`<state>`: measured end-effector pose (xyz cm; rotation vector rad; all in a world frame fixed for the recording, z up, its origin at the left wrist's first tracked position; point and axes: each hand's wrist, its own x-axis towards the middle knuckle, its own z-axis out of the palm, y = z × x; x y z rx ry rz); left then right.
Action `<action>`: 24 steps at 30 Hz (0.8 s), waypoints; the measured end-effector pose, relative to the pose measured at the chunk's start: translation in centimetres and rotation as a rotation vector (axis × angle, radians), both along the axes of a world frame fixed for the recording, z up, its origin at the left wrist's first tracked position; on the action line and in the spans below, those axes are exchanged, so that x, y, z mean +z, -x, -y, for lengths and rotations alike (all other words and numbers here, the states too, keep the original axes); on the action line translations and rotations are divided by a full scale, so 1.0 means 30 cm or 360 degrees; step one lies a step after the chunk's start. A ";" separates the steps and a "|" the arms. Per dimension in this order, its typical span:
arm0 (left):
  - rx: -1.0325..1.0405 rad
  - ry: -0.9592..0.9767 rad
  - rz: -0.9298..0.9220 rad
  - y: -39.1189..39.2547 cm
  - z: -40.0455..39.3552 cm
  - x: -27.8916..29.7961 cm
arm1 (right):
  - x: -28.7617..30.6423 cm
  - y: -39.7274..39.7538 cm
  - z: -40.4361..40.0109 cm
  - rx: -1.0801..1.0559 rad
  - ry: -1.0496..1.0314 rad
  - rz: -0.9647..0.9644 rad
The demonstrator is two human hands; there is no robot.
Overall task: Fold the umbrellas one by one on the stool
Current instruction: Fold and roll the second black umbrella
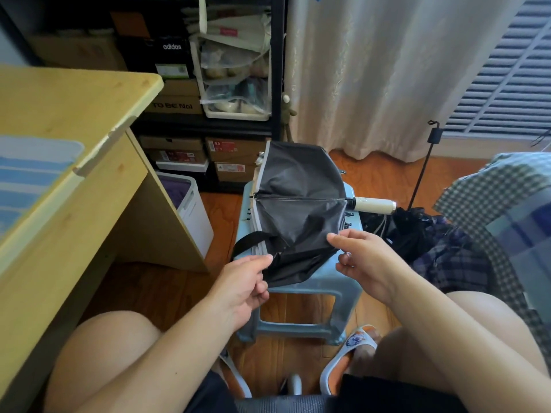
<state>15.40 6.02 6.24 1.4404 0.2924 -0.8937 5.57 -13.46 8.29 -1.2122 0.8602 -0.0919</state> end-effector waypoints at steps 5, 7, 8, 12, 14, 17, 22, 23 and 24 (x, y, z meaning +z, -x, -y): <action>-0.0022 0.0074 0.0256 0.034 -0.061 0.139 | 0.081 0.052 -0.017 0.0005 -0.0435 -0.0095; 0.0030 0.0022 0.0392 0.068 -0.079 0.188 | 0.104 0.060 -0.050 0.0001 -0.0547 -0.0157; 0.0050 -0.0024 0.0418 0.081 -0.076 0.196 | 0.112 0.053 -0.068 -0.0026 -0.0586 -0.0158; 0.0137 0.0049 0.0064 0.099 -0.053 0.188 | 0.090 0.032 -0.112 -0.0405 -0.0712 -0.0066; 0.0148 0.0103 -0.0063 0.088 -0.038 0.193 | 0.072 0.040 -0.115 -0.0532 -0.0616 -0.0063; 0.0144 0.0097 -0.0047 0.062 -0.011 0.198 | 0.070 0.044 -0.098 -0.0523 -0.0574 -0.0146; 0.0114 0.0005 0.0205 0.054 -0.001 0.184 | 0.067 0.027 -0.069 0.0013 0.0851 -0.0345; 0.0093 -0.0010 0.0239 0.057 -0.003 0.181 | 0.079 0.020 -0.067 0.0301 0.1228 -0.0101; 0.0067 -0.0014 0.0256 0.060 -0.004 0.182 | 0.092 0.003 -0.070 0.0644 0.1423 0.0107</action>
